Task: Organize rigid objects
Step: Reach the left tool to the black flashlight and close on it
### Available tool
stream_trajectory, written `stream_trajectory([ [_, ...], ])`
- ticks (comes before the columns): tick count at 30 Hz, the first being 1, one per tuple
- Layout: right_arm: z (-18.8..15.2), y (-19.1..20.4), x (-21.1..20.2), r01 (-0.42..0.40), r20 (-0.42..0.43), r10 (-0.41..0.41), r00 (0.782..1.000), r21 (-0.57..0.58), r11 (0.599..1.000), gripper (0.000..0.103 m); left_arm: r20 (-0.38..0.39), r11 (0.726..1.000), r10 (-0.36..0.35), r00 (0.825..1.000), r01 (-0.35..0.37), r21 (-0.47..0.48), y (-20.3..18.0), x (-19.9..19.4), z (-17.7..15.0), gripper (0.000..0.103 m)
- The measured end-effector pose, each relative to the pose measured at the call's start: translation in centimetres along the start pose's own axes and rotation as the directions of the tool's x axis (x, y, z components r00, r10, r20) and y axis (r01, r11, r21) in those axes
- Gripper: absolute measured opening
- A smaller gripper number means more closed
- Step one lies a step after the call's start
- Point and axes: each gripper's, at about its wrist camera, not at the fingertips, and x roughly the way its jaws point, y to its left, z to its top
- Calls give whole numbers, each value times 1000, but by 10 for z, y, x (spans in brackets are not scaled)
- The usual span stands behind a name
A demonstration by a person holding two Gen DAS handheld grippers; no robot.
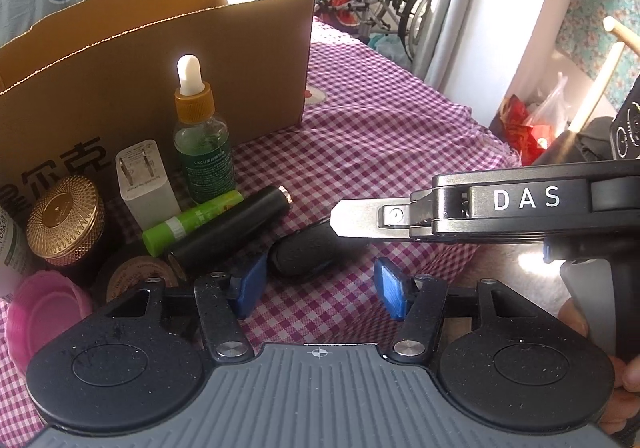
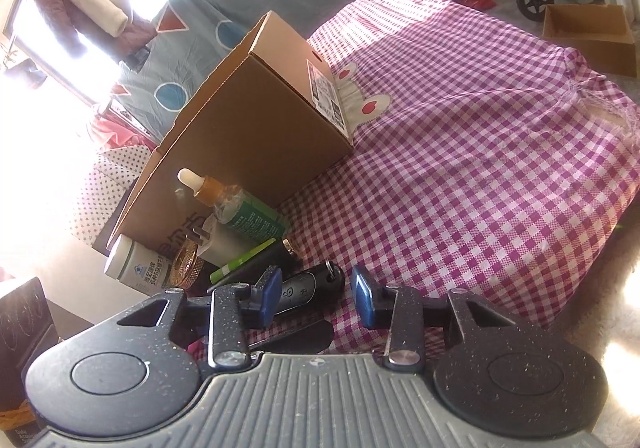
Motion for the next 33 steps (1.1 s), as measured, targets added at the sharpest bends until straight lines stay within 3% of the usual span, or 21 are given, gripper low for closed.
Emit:
stream_trajectory([
  [8, 4, -8, -8, 15, 9, -15, 1000, 25, 1000, 41, 2, 998, -56, 998, 56, 16, -10, -7, -8, 55],
  [20, 3, -5, -7, 38, 14, -38, 999, 7, 999, 41, 19, 999, -36, 999, 37, -18, -3, -9, -9, 54],
  [26, 2, -2, -9, 57, 32, -57, 998, -7, 998, 42, 38, 1000, -21, 999, 21, 0, -3, -20, -9, 54],
  [33, 5, 0, -20, 41, 58, -41, 997, -7, 999, 42, 87, 998, 54, 995, -56, 19, 3, -30, -5, 54],
])
